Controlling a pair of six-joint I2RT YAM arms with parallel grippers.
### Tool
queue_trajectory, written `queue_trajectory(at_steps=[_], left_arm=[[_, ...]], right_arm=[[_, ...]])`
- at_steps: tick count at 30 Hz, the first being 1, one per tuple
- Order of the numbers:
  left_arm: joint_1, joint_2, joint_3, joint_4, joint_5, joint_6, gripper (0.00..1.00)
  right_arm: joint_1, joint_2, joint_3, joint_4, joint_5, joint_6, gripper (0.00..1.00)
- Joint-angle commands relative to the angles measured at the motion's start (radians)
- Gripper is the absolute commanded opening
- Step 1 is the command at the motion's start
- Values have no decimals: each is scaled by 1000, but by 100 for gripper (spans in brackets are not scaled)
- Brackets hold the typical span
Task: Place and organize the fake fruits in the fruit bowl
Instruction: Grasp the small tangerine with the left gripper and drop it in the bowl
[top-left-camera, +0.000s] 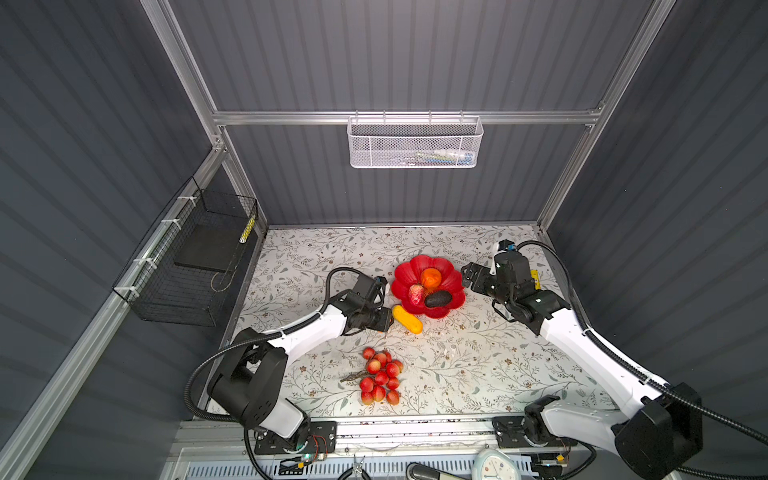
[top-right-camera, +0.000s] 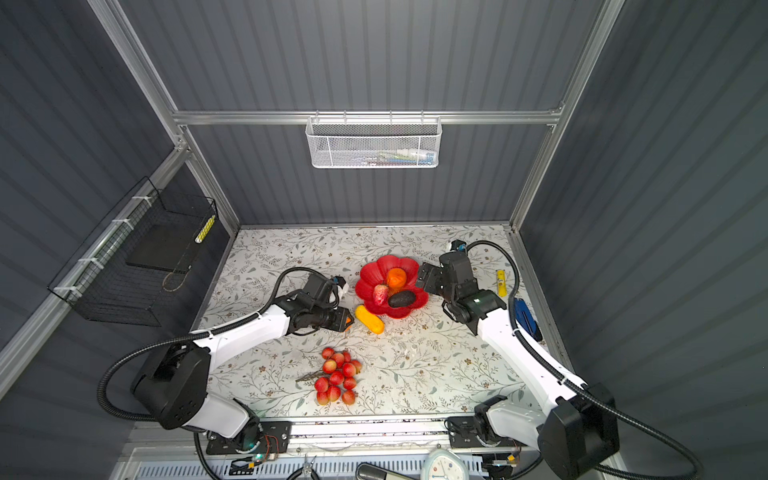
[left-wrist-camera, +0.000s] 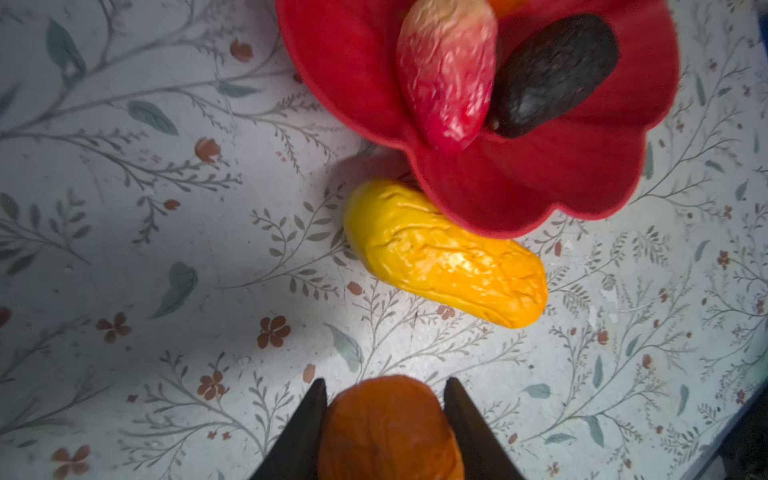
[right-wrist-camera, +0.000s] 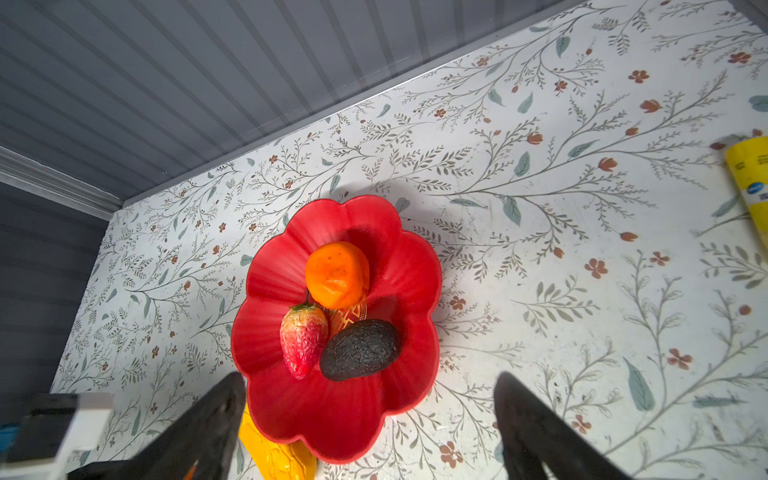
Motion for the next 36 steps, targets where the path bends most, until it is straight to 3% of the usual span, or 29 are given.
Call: queue_trajectory(at_steps=[1, 7, 19, 23, 28, 36], left_arm=[[-4, -2, 101, -55, -36, 46, 37], [4, 211, 364, -64, -68, 132, 40], [26, 635, 775, -16, -80, 154, 42], [26, 710, 850, -33, -82, 147, 52], [26, 718, 867, -39, -97, 122, 74], [31, 485, 735, 82, -169, 95, 89]], right_arm=[[-6, 2, -5, 20, 3, -6, 92], [-8, -45, -21, -13, -5, -16, 93], [-8, -205, -120, -82, -18, -27, 92], [-8, -233, -139, -96, -6, -35, 93], [-8, -234, -140, -100, -1, -57, 93], [6, -137, -86, -128, -106, -124, 86]])
